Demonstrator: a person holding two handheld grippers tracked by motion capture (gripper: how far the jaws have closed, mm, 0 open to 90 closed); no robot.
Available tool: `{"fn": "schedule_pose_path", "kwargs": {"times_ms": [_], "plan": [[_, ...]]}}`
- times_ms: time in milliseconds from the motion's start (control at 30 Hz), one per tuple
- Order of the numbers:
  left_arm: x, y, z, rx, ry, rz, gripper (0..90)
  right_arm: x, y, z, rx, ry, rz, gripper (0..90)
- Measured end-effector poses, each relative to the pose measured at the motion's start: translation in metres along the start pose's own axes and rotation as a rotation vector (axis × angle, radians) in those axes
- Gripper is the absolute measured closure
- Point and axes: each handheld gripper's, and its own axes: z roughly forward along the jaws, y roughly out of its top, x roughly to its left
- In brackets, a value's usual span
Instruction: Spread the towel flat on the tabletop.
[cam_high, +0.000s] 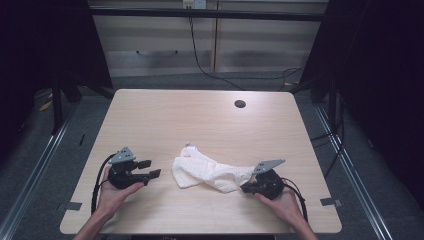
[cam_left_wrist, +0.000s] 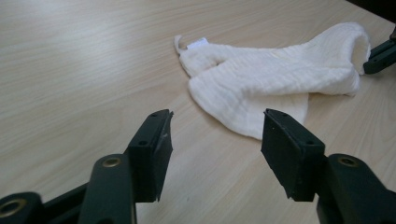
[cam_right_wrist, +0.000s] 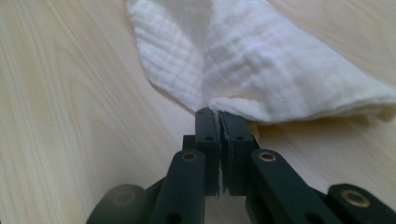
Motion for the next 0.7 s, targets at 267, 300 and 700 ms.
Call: {"fn": "schedule_pose_path", "kwargs": {"times_ms": [267, 300, 700], "plan": [[-0.007, 0.011, 0.019, 0.017, -0.033, 0.045, 60.4, 0.000, -0.007, -0.027, -0.074, -0.022, 0.037, 66.6], [-0.007, 0.012, 0.021, 0.020, -0.040, 0.042, 62.5, 0.000, -0.004, -0.033, -0.085, -0.041, 0.037, 64.7], [0.012, 0.027, 0.069, 0.060, -0.027, -0.026, 59.1, -0.041, 0.014, -0.042, -0.234, -0.120, 0.125, 67.4]]}}
